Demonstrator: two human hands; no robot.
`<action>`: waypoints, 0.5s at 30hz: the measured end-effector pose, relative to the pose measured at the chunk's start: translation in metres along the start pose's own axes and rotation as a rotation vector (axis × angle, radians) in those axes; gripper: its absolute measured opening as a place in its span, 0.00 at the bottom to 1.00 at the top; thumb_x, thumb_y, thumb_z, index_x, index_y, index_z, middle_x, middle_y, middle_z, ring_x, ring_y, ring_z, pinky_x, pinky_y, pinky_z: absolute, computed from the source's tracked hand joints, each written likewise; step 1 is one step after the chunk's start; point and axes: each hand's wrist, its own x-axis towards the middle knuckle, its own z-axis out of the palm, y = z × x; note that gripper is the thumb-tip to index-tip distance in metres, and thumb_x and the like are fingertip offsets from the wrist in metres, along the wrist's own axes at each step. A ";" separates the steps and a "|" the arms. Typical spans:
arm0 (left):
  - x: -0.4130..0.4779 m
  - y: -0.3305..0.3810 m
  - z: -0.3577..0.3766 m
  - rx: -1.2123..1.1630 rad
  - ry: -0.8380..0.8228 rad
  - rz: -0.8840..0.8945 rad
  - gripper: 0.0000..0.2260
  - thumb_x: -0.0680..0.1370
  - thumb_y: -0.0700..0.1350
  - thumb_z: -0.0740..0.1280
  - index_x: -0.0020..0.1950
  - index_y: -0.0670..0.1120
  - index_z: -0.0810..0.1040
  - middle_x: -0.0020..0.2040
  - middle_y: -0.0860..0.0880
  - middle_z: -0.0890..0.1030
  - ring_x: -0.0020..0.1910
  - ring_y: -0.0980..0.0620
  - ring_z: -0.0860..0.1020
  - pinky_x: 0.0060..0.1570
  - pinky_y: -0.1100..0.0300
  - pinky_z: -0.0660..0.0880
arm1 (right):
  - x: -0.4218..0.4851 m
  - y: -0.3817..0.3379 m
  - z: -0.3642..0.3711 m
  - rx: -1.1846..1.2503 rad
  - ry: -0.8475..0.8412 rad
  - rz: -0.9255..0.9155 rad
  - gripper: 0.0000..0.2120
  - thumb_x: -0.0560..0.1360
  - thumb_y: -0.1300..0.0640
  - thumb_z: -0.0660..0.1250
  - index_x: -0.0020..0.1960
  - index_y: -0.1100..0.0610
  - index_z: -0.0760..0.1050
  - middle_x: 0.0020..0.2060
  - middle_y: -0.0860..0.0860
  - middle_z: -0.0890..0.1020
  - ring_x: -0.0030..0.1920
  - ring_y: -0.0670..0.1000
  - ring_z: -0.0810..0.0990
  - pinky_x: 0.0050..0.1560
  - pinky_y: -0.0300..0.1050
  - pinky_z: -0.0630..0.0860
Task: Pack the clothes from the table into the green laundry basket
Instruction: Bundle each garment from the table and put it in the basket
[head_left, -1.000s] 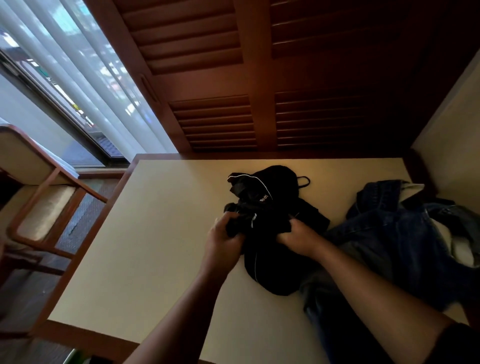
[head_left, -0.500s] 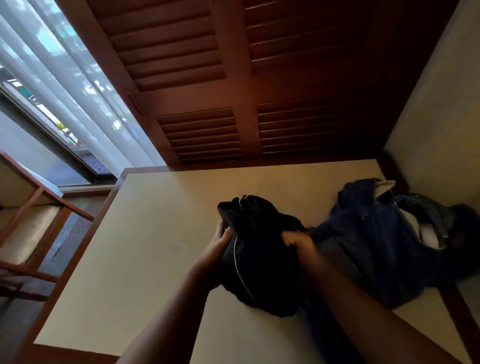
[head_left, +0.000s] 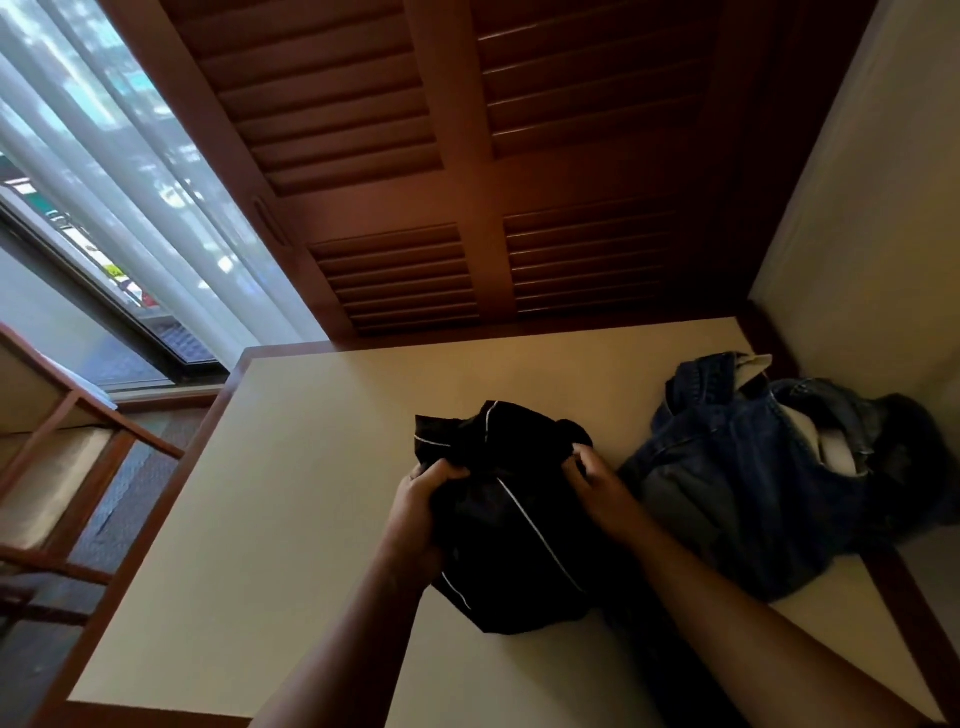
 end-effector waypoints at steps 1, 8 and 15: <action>0.000 -0.003 -0.005 -0.009 0.012 -0.012 0.18 0.71 0.40 0.71 0.59 0.35 0.79 0.51 0.35 0.82 0.47 0.39 0.82 0.47 0.49 0.79 | 0.004 0.009 0.000 -0.044 -0.029 0.031 0.22 0.84 0.49 0.57 0.74 0.59 0.67 0.69 0.55 0.73 0.66 0.49 0.71 0.63 0.40 0.65; -0.002 -0.015 -0.022 0.142 0.178 -0.029 0.15 0.74 0.40 0.73 0.60 0.40 0.80 0.53 0.39 0.86 0.48 0.40 0.85 0.46 0.49 0.82 | 0.022 0.043 0.018 -0.343 -0.032 0.153 0.27 0.85 0.50 0.53 0.82 0.52 0.50 0.79 0.58 0.57 0.78 0.59 0.58 0.78 0.49 0.53; 0.005 -0.041 -0.043 0.647 0.274 -0.209 0.53 0.56 0.74 0.77 0.76 0.62 0.60 0.70 0.46 0.71 0.67 0.43 0.75 0.66 0.42 0.76 | 0.036 0.055 0.031 -0.527 -0.189 0.181 0.28 0.79 0.49 0.45 0.78 0.50 0.59 0.71 0.59 0.68 0.70 0.63 0.70 0.69 0.52 0.67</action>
